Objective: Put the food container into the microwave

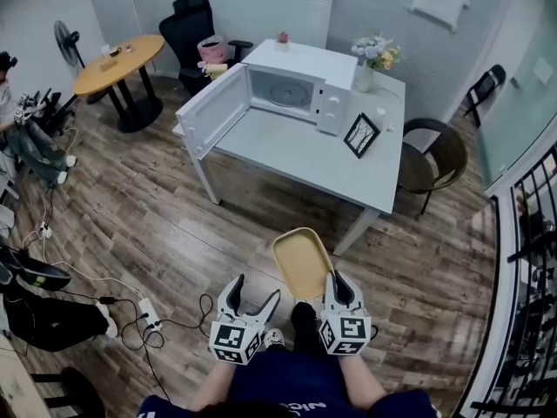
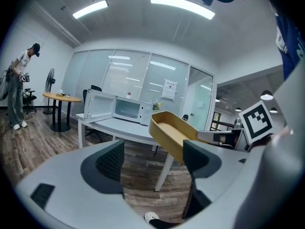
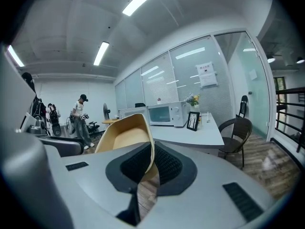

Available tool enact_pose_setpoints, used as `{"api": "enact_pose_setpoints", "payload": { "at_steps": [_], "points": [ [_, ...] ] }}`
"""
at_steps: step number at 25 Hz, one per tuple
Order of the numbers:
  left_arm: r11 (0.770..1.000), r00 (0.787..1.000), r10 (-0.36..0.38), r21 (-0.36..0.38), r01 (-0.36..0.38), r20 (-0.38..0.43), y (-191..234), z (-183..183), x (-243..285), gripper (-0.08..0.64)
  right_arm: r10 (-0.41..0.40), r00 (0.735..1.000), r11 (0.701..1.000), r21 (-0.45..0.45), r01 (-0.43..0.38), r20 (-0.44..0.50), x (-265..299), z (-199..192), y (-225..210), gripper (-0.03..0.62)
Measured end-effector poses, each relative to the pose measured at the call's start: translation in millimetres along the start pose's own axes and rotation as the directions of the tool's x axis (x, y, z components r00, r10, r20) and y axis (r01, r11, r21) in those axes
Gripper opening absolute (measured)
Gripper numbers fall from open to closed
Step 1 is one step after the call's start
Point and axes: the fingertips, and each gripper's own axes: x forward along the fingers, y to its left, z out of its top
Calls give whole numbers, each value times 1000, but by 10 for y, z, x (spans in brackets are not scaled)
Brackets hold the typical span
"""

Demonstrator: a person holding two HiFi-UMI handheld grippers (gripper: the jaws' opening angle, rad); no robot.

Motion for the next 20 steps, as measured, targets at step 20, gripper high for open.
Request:
{"api": "enact_pose_setpoints", "payload": {
  "at_steps": [20],
  "points": [
    [995, 996, 90, -35, -89, 29, 265, 532, 1821, 373, 120, 993, 992, 28, -120, -12, 1843, 526, -974, 38]
  ]
}}
